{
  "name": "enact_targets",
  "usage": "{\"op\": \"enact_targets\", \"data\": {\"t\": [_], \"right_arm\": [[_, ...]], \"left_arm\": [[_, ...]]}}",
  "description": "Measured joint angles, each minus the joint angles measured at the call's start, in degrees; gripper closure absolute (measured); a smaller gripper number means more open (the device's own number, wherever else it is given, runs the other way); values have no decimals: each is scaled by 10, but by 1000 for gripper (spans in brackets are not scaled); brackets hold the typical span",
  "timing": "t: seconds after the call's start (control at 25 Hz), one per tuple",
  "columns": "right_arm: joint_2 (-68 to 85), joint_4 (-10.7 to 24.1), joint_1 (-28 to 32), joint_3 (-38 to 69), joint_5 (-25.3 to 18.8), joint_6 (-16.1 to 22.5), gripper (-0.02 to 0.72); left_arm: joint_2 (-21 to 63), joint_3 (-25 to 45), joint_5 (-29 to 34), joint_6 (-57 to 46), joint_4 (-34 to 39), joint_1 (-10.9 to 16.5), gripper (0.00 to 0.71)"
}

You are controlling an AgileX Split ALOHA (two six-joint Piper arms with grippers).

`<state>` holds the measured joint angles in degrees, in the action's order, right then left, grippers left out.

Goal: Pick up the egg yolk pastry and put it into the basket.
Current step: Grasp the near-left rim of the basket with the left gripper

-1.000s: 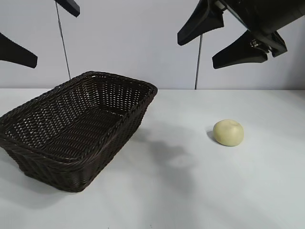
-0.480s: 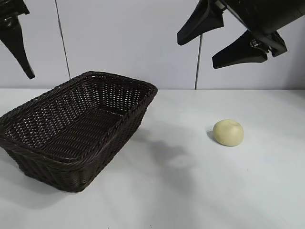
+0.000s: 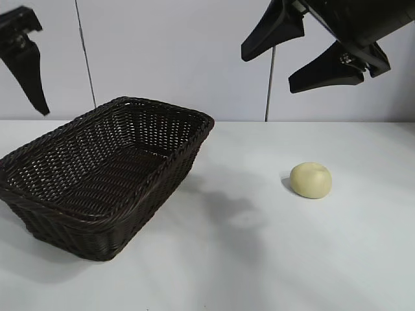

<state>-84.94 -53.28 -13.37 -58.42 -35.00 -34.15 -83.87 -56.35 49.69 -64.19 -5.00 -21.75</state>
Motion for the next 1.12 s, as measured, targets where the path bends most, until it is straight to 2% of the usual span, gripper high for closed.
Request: {"op": "enact_targets", "data": {"t": [0.2, 0.44, 0.68, 0.92, 1.0, 1.12], "right_arm": [[0, 0, 0, 0, 0, 0, 125], [0, 1, 0, 0, 0, 0, 125], [0, 2, 0, 0, -1, 0, 125], [0, 2, 0, 0, -1, 0, 125], [0, 2, 0, 0, -1, 0, 125], [0, 2, 0, 0, -1, 0, 125]], "left_arm": [[-31, 0, -40, -11, -2, 0, 80], [-53, 18, -55, -18, -2, 0, 80], [-74, 62, -128, -21, -7, 0, 80], [-125, 70, -182, -21, -21, 0, 83], [-136, 70, -186, -21, -27, 0, 121], [-139, 70, -190, -21, -31, 0, 238]]}}
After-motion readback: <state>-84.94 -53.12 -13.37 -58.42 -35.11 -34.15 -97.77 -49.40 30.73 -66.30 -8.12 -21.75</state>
